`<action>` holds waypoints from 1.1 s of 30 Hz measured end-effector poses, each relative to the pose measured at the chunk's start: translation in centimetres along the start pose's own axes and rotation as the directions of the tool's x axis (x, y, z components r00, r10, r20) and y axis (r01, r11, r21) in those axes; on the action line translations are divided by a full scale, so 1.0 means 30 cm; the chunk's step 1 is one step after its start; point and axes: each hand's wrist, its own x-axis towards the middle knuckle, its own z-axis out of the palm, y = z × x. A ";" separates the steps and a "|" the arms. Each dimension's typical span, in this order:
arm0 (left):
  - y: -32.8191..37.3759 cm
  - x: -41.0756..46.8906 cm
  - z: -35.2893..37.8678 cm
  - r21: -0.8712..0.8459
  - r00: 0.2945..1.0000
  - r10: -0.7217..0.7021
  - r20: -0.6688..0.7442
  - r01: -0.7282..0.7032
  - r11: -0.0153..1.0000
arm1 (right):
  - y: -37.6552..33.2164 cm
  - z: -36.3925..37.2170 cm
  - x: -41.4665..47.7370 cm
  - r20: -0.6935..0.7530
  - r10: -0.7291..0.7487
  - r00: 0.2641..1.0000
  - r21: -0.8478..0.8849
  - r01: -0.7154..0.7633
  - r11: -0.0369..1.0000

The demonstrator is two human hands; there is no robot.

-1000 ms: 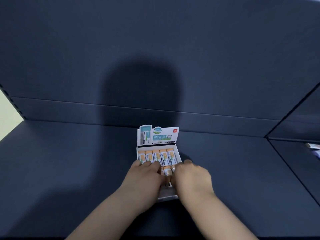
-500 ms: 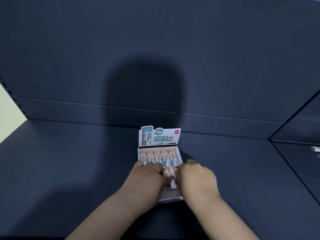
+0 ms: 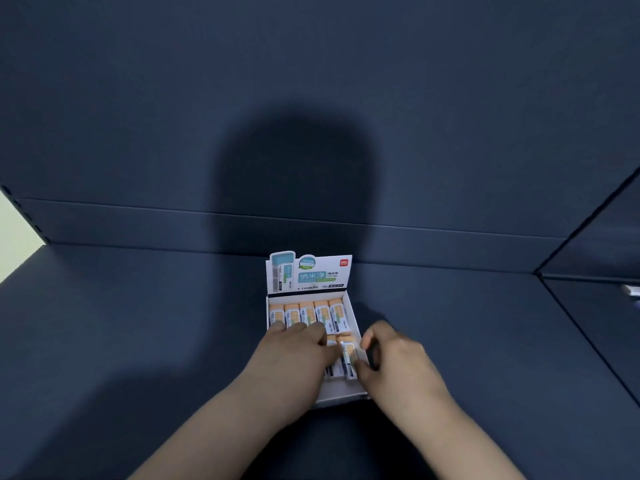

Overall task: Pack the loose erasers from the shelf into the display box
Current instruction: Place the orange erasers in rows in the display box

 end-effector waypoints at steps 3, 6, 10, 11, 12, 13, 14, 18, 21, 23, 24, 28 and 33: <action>0.008 0.000 -0.011 0.006 0.999 0.031 0.012 -0.031 0.999 | 0.006 -0.003 0.010 0.044 0.009 0.999 0.039 -0.010 0.999; 0.006 0.007 -0.017 0.039 0.999 0.031 0.015 -0.031 0.999 | 0.003 -0.012 0.024 0.076 0.022 0.997 0.052 -0.026 0.998; 0.006 0.010 -0.009 0.053 0.999 0.016 0.031 -0.018 0.998 | -0.008 -0.042 0.036 0.195 0.035 0.980 -0.015 -0.033 0.999; 0.008 0.009 -0.007 0.053 0.999 0.014 0.035 -0.016 0.998 | -0.014 -0.051 0.038 0.235 0.034 0.972 -0.058 -0.020 0.998; 0.010 0.007 -0.008 0.051 0.999 0.007 0.038 -0.009 0.999 | -0.026 -0.060 0.042 0.264 0.029 0.964 -0.115 0.002 0.993; 0.011 0.005 -0.009 0.049 0.999 0.004 0.040 -0.006 0.999 | -0.038 -0.067 0.047 0.279 0.022 0.960 -0.177 0.029 0.984; 0.013 0.004 -0.011 0.051 0.999 0.003 0.039 -0.005 0.999 | -0.051 -0.072 0.052 0.284 0.012 0.959 -0.235 0.058 0.970; 0.008 -0.006 -0.004 0.049 1.000 0.005 0.020 -0.006 0.999 | -0.083 -0.072 0.073 0.279 0.001 0.960 -0.347 0.100 0.932; -0.006 -0.023 0.010 0.028 1.000 -0.011 0.010 0.011 1.000 | -0.082 -0.064 0.070 0.241 -0.012 0.970 -0.357 0.100 0.929; -0.012 -0.026 0.013 0.023 1.000 -0.019 0.016 0.019 1.000 | -0.083 -0.058 0.063 0.232 -0.024 0.972 -0.363 0.109 0.925; -0.015 -0.025 0.014 0.024 1.000 -0.016 0.021 0.015 1.000 | -0.083 -0.058 0.060 0.232 -0.025 0.972 -0.363 0.110 0.925; -0.047 -0.024 0.022 -0.004 0.997 0.024 -0.075 -0.024 1.000 | -0.084 -0.069 0.047 0.238 -0.011 0.971 -0.365 0.100 0.926; -0.130 -0.057 0.002 -0.086 0.929 -0.217 -0.300 0.200 0.976 | -0.095 -0.071 0.033 0.370 0.007 0.929 -0.374 0.142 0.917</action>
